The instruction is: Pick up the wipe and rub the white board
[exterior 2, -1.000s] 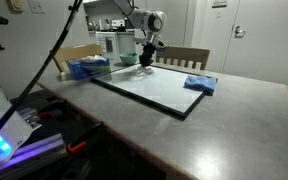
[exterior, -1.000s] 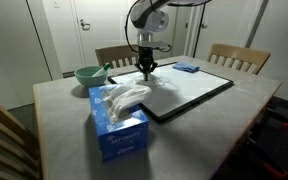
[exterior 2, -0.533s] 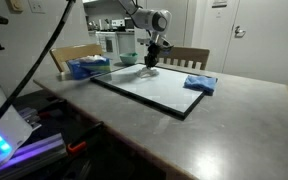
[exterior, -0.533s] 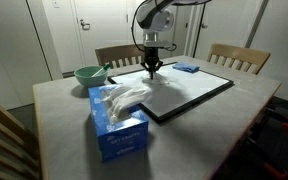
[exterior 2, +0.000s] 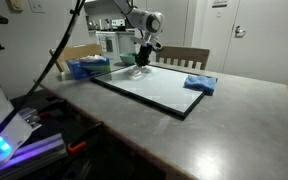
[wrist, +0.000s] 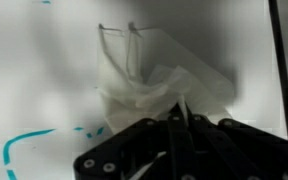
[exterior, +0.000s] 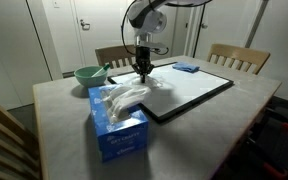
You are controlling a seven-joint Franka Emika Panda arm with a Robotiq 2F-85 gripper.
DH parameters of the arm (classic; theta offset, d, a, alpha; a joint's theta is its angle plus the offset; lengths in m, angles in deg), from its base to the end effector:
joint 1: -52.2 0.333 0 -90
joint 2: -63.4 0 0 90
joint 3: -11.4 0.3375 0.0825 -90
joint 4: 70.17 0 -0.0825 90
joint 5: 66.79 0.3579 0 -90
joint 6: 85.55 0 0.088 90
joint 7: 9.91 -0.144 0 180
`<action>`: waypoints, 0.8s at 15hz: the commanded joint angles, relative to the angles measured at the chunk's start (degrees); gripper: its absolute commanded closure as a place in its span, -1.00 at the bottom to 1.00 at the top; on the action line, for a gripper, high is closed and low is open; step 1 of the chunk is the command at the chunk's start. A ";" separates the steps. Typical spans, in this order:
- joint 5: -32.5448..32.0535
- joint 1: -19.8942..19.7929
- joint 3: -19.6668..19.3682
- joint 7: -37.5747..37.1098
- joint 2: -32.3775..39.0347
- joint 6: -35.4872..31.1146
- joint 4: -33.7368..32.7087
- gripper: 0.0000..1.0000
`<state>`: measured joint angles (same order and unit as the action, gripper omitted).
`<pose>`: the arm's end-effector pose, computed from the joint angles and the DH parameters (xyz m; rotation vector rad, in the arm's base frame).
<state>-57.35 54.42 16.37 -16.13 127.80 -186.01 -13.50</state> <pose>0.7171 0.0916 0.1294 -2.8893 0.1122 0.5576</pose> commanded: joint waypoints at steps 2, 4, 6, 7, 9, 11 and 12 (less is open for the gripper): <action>-3.25 2.15 -1.52 3.60 8.56 -1.52 -5.62 1.00; -4.25 1.65 -2.97 2.11 8.26 -0.87 -5.76 1.00; -4.81 0.95 -4.25 -0.04 6.95 -1.11 -4.37 1.00; -5.17 0.84 -5.30 -1.47 6.37 -1.45 -3.64 1.00; -5.97 0.65 -7.70 -4.51 5.66 -2.16 -2.53 1.00; -6.61 0.70 -9.95 -7.70 5.54 -3.06 -1.86 1.00; -6.85 0.84 -10.88 -9.22 5.74 -3.23 -1.86 1.00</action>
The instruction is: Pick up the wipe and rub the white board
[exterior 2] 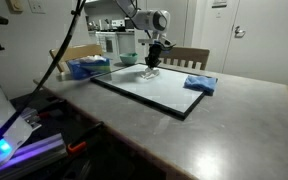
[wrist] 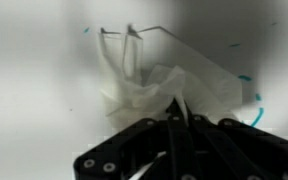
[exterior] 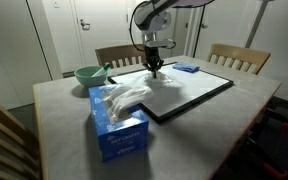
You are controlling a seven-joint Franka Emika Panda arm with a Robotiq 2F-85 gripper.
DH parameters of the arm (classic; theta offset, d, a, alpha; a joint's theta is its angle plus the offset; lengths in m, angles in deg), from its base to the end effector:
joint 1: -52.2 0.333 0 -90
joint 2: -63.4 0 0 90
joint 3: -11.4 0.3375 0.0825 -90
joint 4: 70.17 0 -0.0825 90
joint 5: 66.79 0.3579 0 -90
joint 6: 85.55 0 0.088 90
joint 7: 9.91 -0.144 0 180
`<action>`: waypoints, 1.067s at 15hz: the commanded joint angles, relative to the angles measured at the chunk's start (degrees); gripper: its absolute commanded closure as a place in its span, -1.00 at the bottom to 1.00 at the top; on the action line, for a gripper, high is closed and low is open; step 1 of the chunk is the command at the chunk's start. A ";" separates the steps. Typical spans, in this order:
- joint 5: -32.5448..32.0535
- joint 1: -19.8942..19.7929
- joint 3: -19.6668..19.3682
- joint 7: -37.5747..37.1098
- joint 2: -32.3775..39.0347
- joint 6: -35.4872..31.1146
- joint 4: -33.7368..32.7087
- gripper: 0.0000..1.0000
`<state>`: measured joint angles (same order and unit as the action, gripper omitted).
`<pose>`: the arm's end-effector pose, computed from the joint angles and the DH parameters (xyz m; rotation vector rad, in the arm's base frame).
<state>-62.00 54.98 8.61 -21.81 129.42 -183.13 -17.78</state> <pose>0.7269 0.0229 0.1316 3.0654 -0.3283 -0.5671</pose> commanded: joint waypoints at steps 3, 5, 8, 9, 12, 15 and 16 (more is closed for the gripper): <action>-1.56 0.54 -3.50 -5.54 5.35 -6.47 1.17 1.00; 0.07 0.71 -1.18 -3.66 6.34 -6.03 -1.23 1.00; -0.03 1.06 2.85 1.38 7.41 -3.98 -5.10 1.00; -0.30 1.66 3.80 3.15 7.99 -3.34 -6.38 1.00; -1.15 3.61 5.72 7.29 10.44 -2.13 -10.22 1.00; -4.58 5.75 3.44 8.05 12.12 -2.25 -12.44 1.00; -5.92 5.73 2.45 7.16 12.40 -2.00 -13.10 1.00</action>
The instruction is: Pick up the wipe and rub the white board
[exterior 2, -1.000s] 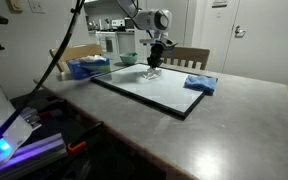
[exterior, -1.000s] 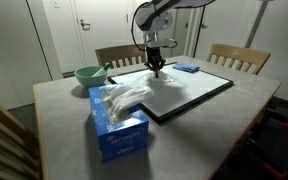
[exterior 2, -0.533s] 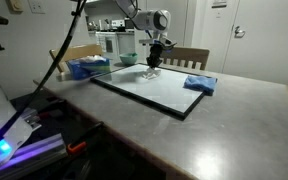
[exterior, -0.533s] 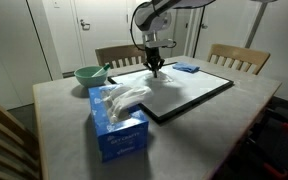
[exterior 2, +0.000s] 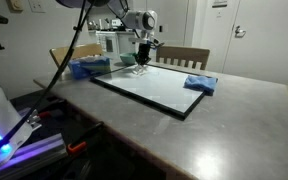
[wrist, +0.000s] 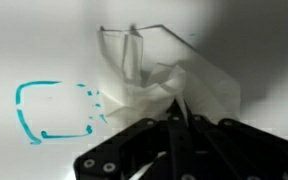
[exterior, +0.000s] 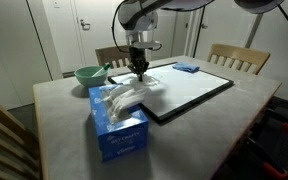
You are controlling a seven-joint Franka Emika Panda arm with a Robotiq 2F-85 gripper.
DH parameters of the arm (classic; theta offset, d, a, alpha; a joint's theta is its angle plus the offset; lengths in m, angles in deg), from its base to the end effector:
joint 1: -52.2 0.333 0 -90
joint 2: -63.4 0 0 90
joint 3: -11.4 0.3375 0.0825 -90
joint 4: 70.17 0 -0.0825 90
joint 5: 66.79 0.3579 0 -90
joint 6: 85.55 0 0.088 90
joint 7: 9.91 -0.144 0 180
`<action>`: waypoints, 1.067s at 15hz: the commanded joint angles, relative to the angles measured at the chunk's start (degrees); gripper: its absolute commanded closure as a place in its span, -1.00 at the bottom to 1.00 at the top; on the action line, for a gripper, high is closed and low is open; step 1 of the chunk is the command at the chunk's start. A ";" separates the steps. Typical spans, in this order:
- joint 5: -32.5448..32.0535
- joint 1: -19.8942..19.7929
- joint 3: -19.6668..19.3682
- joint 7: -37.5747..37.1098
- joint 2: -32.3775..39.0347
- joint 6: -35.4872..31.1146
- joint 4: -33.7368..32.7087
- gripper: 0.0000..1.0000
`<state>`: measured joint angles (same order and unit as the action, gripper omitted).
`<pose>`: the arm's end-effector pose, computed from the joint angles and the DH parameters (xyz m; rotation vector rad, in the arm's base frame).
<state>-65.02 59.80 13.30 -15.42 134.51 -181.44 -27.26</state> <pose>0.7363 0.1169 0.1301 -3.0779 -0.0680 0.4991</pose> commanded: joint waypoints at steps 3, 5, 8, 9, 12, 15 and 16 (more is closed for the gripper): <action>-4.19 0.14 -4.02 -1.77 6.99 -3.76 -3.67 1.00; -4.16 -0.65 -5.58 -3.93 6.78 -3.94 -3.50 1.00; -3.23 -2.12 -7.67 -7.16 6.76 -4.49 -3.01 1.00; -2.96 -2.55 -7.90 -7.64 6.99 -4.49 -3.08 1.00; -2.14 -2.95 -6.90 -6.54 8.01 -4.49 -4.21 1.00; -1.67 -1.54 -4.70 -1.79 8.02 -3.69 -5.65 1.00; -1.72 -1.12 -4.05 0.22 8.02 -3.49 -6.02 1.00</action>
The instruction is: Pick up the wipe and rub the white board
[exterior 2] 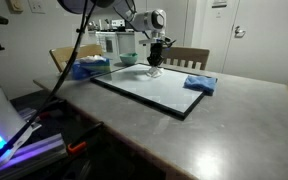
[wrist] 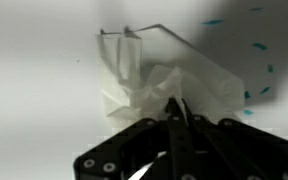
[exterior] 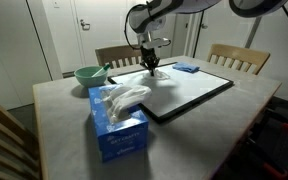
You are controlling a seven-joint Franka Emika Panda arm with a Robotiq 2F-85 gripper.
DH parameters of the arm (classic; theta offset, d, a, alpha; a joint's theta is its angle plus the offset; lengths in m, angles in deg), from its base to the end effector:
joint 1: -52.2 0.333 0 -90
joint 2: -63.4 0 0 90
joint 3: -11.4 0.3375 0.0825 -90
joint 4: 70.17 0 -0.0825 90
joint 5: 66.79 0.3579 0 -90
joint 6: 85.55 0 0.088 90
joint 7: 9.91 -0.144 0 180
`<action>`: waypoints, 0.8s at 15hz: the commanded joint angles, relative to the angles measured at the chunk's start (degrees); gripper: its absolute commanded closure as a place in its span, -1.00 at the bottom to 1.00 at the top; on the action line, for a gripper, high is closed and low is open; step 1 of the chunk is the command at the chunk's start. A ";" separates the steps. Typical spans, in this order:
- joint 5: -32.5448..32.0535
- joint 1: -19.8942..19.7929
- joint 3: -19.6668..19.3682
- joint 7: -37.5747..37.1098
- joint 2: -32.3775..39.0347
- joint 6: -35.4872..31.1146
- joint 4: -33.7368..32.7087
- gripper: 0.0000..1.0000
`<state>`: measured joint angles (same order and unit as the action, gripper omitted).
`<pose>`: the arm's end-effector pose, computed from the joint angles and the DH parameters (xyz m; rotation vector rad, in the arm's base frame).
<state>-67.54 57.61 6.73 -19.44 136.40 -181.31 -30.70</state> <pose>0.7516 0.0355 0.1305 2.9849 -0.1553 -0.4187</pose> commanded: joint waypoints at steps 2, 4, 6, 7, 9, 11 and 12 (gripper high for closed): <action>1.14 1.96 4.60 8.60 6.37 -2.93 -3.55 1.00; 1.82 2.51 6.82 12.10 6.99 -2.22 -4.50 1.00; 2.18 2.68 8.54 14.57 7.70 -1.86 -5.04 1.00; 1.89 2.63 8.77 15.01 7.94 -1.66 -5.04 1.00; 0.50 2.13 7.46 13.64 7.74 -0.92 -4.44 1.00; -0.49 1.52 5.71 10.67 7.00 0.05 -3.87 1.00; -0.80 1.09 4.83 8.46 6.55 0.54 -3.50 1.00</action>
<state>-67.05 60.07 14.09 -7.86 138.55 -179.22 -34.79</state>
